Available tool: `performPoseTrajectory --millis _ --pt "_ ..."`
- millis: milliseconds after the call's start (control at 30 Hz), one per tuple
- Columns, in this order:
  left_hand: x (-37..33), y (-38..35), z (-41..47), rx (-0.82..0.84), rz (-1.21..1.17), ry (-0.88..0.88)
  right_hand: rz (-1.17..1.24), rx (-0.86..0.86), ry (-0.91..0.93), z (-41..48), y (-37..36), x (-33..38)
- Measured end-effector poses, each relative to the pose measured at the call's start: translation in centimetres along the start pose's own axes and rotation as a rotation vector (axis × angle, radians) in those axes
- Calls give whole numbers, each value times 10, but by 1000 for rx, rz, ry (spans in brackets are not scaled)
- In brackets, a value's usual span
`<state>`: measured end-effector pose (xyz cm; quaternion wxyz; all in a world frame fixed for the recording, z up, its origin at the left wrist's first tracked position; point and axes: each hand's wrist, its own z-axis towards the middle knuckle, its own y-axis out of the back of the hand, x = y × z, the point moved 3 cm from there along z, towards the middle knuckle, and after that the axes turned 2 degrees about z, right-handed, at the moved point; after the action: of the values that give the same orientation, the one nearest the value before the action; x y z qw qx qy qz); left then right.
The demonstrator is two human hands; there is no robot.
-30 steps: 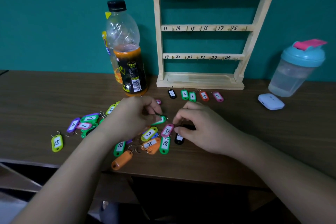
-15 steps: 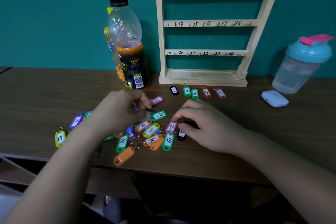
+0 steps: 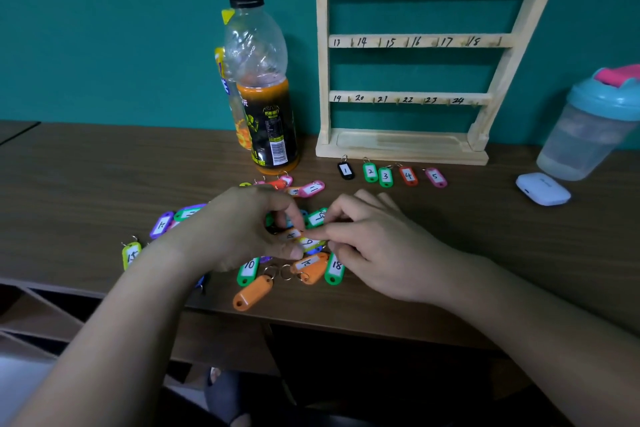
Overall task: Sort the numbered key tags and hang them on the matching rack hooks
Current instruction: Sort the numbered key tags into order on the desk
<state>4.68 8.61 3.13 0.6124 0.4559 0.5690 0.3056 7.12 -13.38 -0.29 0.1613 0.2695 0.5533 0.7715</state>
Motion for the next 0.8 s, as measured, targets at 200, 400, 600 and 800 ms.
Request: performPoseTrajectory --millis 200,400,600,800 --pt "7 2 0 -21 29 -4 -58 19 -48 -6 13 -11" --pt "-6 -6 3 -36 40 -85 -61 30 -99 -8 20 -12" --pt "-10 -16 9 -32 21 -80 2 -78 -157 -7 26 -19" --pt "-14 -10 7 -69 19 -96 60 -98 -210 -6 25 -24"
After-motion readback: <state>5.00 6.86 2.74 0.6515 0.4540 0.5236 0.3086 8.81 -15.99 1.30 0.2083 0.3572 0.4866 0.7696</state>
